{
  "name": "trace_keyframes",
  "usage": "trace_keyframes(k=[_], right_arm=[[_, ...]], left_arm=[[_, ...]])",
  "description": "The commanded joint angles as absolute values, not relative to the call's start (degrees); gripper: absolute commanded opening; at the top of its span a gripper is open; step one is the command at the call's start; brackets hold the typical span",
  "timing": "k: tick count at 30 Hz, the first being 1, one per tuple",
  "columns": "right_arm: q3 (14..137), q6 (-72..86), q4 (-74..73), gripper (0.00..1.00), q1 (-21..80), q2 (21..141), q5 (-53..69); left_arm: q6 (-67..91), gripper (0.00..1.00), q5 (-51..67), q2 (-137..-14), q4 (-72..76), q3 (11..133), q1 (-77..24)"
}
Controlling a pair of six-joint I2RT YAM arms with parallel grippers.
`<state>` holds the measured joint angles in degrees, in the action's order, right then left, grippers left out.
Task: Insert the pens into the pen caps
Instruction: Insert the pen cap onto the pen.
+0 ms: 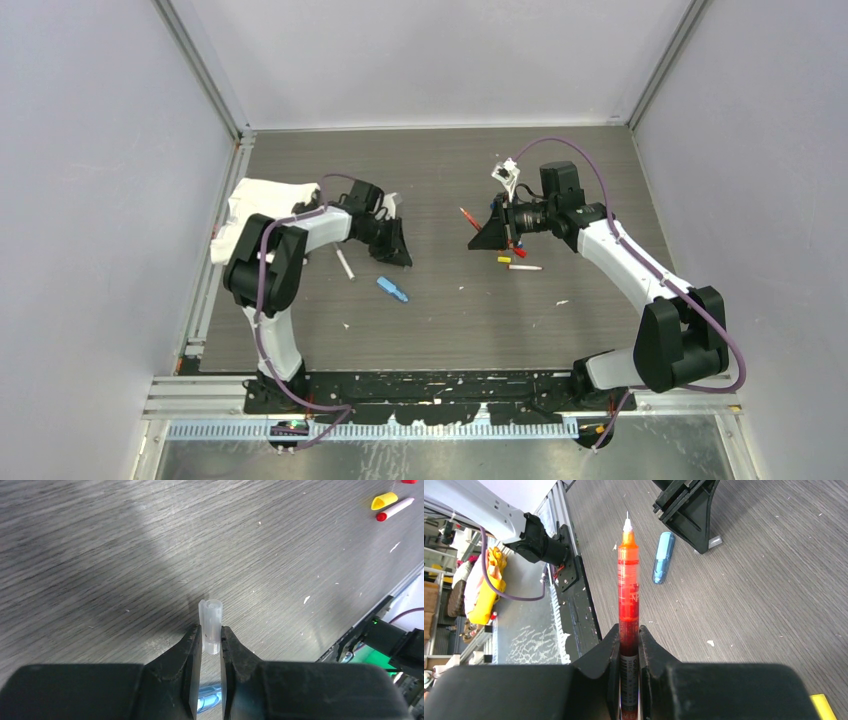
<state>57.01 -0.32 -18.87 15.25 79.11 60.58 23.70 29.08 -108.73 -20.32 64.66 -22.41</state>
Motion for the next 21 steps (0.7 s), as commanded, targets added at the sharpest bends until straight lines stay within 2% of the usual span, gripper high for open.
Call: trace_keyframes(k=[1,13,21], right_arm=[[58.3,-0.1,-17.2,0.01,15.0,77.9,62.0],[58.3,-0.2,-17.3,0.01,14.9,77.9,62.3],[58.3,-0.1,-17.2,0.01,14.9,78.1,62.4]], left_arm=[[21.9,0.19,23.4,-111.6,-24.1,59.9,-20.5],[22.8,0.21,23.6,-111.1,-23.0,58.8,-19.0],[22.7,0.22,11.2,-109.4,-29.9,62.0,-23.6]])
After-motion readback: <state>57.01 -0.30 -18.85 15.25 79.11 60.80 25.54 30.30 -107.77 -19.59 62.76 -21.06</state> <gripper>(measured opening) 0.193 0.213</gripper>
